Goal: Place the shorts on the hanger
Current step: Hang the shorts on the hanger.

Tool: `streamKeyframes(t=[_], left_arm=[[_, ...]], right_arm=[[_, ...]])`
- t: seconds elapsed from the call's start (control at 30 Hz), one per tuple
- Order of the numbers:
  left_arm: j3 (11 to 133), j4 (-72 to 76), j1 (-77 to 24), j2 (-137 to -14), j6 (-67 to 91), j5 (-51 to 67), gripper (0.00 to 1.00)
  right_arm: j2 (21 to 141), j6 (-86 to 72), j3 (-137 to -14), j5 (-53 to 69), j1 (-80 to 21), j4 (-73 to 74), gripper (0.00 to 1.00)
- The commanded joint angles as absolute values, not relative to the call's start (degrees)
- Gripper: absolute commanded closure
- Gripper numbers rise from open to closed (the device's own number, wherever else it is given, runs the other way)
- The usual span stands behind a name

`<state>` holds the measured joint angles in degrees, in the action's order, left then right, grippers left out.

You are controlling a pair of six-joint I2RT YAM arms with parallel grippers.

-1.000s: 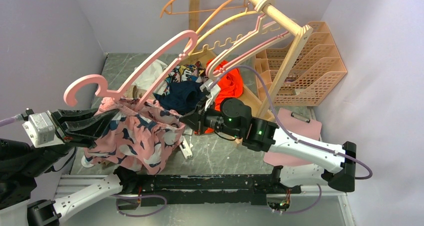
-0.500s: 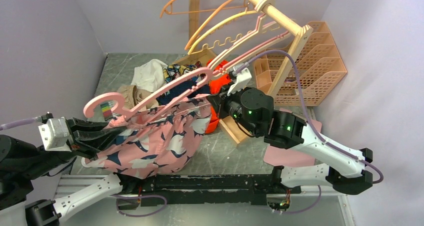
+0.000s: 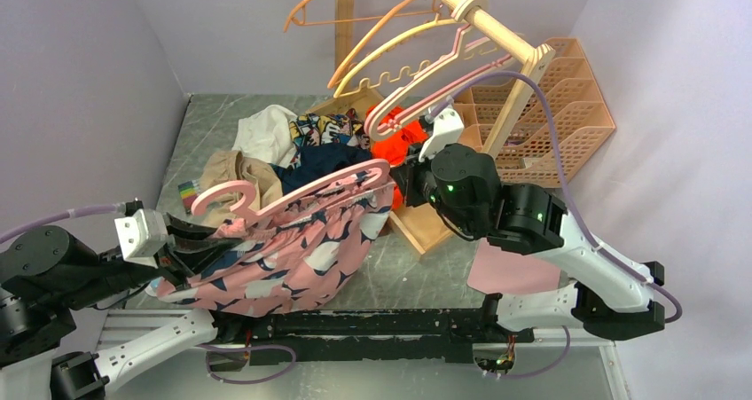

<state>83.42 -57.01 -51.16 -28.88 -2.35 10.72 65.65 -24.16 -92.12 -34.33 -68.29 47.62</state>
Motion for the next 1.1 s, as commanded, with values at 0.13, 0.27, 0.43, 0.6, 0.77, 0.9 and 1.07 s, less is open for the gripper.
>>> streamKeyframes(t=[0.13,0.27,0.43,0.6,0.77,0.9,1.07], left_arm=[[83.1,-60.3,-50.9,-30.0,-3.6,10.3,0.93],[82.2,-63.2,-50.9,-31.9,-4.2,9.3,0.93],[79.5,-62.9,-50.8,-33.6,-4.3,10.4,0.93],[76.8,-58.5,-50.8,-33.7,-4.4,11.6,0.93],[71.8,-47.6,-50.8,-33.9,-3.7,15.9,0.93],[70.6,-37.8,-50.8,-35.1,-3.1,19.1,0.93],[70.3,-29.7,-50.8,-34.0,-2.4,20.5,0.93]], right_arm=[[65.0,-25.3,-97.3,-38.3,-67.9,58.3,1.00],[66.1,-25.3,-100.6,-38.3,-67.9,61.7,1.00],[67.6,-23.2,-103.4,-33.3,-67.9,62.4,1.00],[69.0,-19.9,-107.8,-20.9,-67.9,59.5,1.00],[71.8,-18.8,-111.3,-4.5,-67.9,50.9,1.00],[78.2,-18.3,-116.2,3.5,-67.9,49.6,1.00],[84.2,-16.9,-122.1,9.2,-68.0,52.5,1.00]])
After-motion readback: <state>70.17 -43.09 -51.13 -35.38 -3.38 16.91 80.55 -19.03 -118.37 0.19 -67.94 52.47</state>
